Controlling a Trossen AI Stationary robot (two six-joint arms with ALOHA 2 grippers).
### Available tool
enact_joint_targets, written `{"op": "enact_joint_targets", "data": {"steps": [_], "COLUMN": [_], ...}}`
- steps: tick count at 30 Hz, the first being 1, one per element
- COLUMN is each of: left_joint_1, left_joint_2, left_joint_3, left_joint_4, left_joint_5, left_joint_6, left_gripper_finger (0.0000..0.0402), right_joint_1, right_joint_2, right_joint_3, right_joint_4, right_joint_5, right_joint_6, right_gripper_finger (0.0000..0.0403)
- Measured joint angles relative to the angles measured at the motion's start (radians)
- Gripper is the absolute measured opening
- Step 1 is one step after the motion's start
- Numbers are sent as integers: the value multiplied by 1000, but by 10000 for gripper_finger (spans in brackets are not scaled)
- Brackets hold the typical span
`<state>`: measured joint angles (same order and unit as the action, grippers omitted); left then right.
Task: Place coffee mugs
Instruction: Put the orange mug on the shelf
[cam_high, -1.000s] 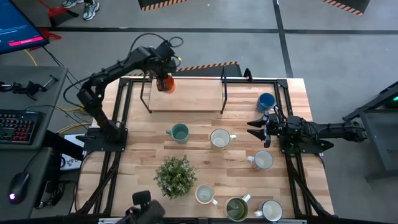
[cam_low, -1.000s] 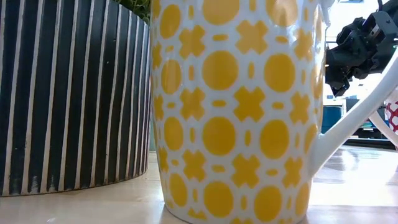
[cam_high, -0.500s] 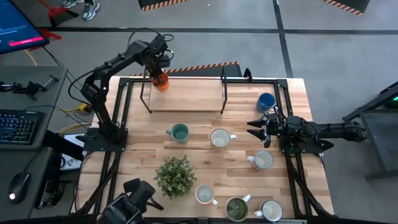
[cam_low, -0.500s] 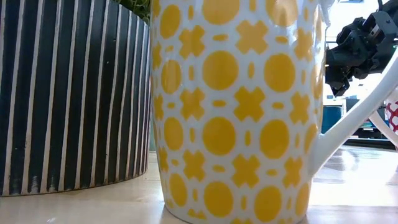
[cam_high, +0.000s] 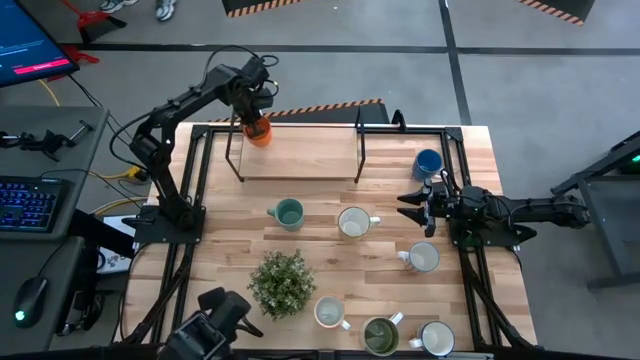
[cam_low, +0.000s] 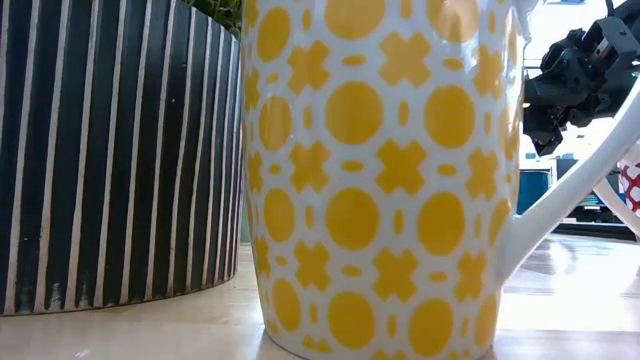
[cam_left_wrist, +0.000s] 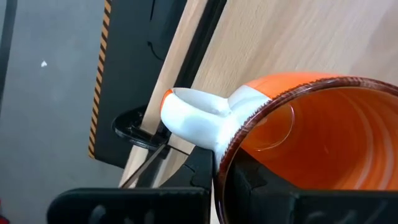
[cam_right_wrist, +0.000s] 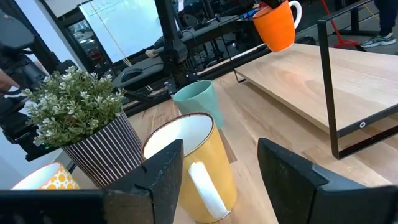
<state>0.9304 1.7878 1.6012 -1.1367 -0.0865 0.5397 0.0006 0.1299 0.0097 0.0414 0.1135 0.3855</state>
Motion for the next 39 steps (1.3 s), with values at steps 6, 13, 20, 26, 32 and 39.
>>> {"op": "enact_joint_targets", "data": {"steps": [6,13,20,26,32,39], "left_joint_1": [-6,-8,-29,-32,-47,-49], "left_joint_2": [0,0,6,19,65,67], "left_joint_3": [0,-1,-1,-1,-1,0], "left_joint_4": [2,15,24,38,39,37], "left_joint_5": [-1,-1,-7,-10,-15,-3], "left_joint_6": [0,-60,-19,-75,-51,-34], "left_gripper_finger": [4,4,4,4,4,5], "right_joint_1": [0,0,0,0,0,0], "right_joint_2": [0,0,0,0,0,0], "right_joint_3": [0,0,0,0,0,0], "right_joint_4": [0,0,0,0,0,0], "right_joint_5": [0,0,0,0,0,0], "right_joint_6": [0,0,0,-1,-1,-1], "right_gripper_finger": [193,193,193,193,193,193]}}
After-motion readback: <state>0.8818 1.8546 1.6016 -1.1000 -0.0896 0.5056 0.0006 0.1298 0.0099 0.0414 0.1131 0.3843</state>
